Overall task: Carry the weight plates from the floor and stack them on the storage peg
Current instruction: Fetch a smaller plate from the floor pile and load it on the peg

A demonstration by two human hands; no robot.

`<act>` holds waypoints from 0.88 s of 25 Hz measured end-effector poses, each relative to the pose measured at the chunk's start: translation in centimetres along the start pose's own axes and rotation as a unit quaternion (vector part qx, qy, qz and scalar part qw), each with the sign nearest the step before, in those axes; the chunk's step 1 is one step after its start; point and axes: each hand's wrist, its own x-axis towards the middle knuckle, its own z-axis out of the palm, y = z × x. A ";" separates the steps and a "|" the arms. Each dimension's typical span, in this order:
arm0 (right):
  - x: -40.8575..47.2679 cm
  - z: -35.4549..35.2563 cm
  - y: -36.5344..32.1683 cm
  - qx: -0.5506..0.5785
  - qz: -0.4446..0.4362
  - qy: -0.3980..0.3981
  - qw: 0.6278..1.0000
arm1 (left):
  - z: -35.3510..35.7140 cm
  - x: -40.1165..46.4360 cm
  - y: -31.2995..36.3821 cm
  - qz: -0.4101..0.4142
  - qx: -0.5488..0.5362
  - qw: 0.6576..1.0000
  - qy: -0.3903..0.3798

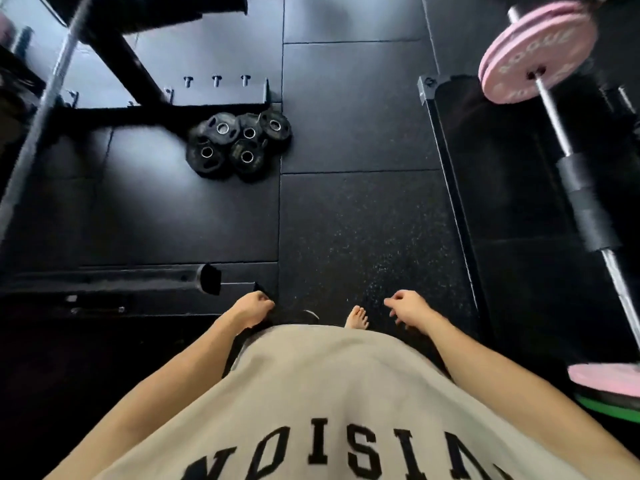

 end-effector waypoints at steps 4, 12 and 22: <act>4.9 -5.3 -8.5 -0.064 -0.041 -0.038 0.996 | -3.0 4.1 3.0 -0.032 -0.061 0.997 0.045; 16.5 -9.2 -27.0 -0.175 -0.065 -0.091 0.978 | -12.4 14.9 6.4 -0.104 -0.129 0.986 0.030; 25.1 -10.2 -52.9 -0.242 -0.135 -0.092 0.956 | -32.3 26.5 11.8 -0.119 -0.253 0.959 0.045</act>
